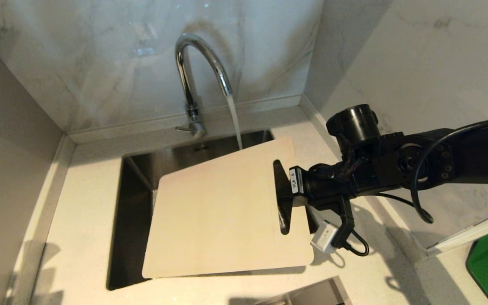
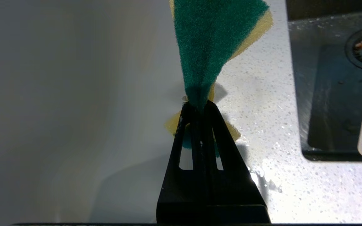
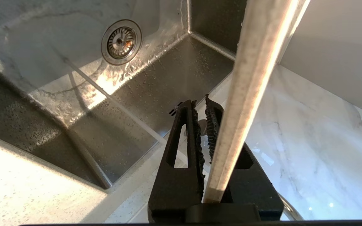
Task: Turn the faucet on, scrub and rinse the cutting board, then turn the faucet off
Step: Scrub the cutting board underwater
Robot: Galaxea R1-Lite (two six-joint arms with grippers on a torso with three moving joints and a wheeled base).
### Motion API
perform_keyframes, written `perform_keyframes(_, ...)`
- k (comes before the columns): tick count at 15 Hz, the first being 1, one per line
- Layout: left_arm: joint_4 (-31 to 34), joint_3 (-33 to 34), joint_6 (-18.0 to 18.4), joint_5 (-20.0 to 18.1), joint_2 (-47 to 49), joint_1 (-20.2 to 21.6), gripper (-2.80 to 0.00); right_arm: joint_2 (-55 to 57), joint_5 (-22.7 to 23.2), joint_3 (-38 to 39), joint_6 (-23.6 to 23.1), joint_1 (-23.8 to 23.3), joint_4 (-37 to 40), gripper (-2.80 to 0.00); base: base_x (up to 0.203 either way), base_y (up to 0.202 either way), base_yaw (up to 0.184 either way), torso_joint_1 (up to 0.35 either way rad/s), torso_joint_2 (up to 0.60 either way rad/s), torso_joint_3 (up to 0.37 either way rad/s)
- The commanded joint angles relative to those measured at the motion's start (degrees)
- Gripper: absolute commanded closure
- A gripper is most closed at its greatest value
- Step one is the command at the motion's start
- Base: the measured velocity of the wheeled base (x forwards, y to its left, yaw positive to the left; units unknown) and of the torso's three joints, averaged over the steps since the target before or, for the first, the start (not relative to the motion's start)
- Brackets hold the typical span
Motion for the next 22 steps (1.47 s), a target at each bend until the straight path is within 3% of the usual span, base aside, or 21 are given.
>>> perform_keyframes(1,0.0,-1.1,1.1,-0.1,2.3,0.6,0.0,0.3,0.2,-0.1,-0.9,0.0,0.0,0.0,0.0,0.0,0.0,0.0,0.0,0.0)
perform_keyframes(7,0.0,-4.3,1.0,-1.9,9.4,0.6,0.0,1.3,0.2,-0.4,-0.6,0.1,0.0,0.0,0.0,0.0,0.0,0.0,0.0,0.0)
perform_keyframes(11,1.7,-12.1,-0.8,-3.2,19.6,0.5,0.0,1.3,0.2,-0.3,-0.6,0.1,0.0,0.0,0.0,0.0,0.0,0.0,0.0,0.0)
perform_keyframes(15,9.6,-24.0,-5.5,-3.3,29.6,-1.0,0.0,2.3,0.2,-0.7,-0.5,0.1,-0.1,0.0,0.0,0.0,0.0,0.0,0.0,0.0)
perform_keyframes(20,22.8,-35.4,-13.9,-3.3,34.9,-11.4,0.0,2.2,0.2,-0.9,-0.5,0.1,0.0,0.0,0.0,0.0,0.0,0.0,0.0,0.0)
perform_keyframes(22,26.7,-39.0,-19.9,-3.3,36.6,-17.1,0.0,2.2,0.2,-0.9,-0.5,0.2,0.0,0.0,0.0,0.0,0.0,0.0,0.0,0.0)
